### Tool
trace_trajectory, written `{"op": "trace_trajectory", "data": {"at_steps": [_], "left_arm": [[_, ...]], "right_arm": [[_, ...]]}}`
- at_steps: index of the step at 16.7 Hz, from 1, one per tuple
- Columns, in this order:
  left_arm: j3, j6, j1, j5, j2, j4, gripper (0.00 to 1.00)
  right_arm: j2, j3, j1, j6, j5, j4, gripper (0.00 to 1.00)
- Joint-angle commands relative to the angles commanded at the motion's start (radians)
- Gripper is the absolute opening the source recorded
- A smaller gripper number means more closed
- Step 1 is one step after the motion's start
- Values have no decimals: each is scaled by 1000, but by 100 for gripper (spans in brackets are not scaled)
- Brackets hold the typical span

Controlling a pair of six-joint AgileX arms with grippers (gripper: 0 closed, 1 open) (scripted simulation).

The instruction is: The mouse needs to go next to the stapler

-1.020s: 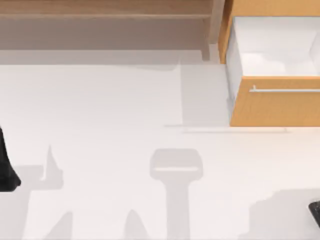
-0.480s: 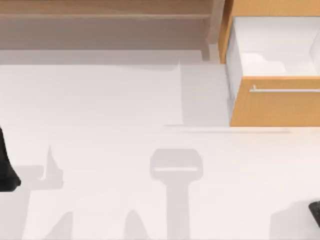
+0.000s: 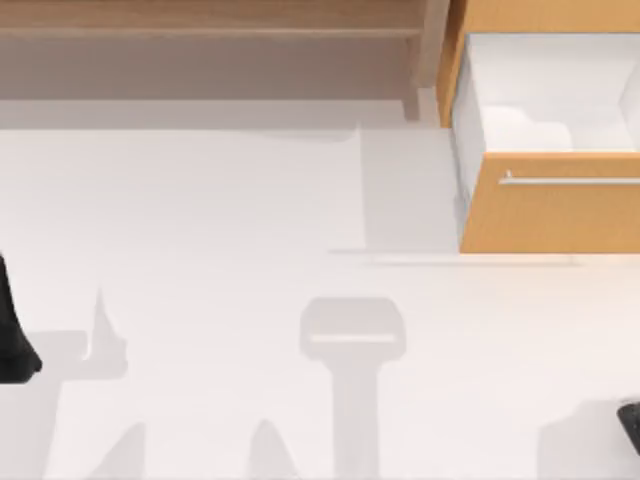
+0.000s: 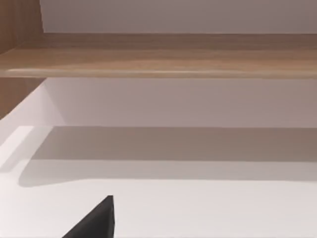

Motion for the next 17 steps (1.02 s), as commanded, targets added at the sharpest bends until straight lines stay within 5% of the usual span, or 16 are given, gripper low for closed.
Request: {"op": "trace_trajectory", "data": {"at_steps": [17], "left_arm": [[0, 0, 0, 0, 0, 0, 100]], "right_arm": [[7, -16, 1, 5, 1, 69, 0]]}}
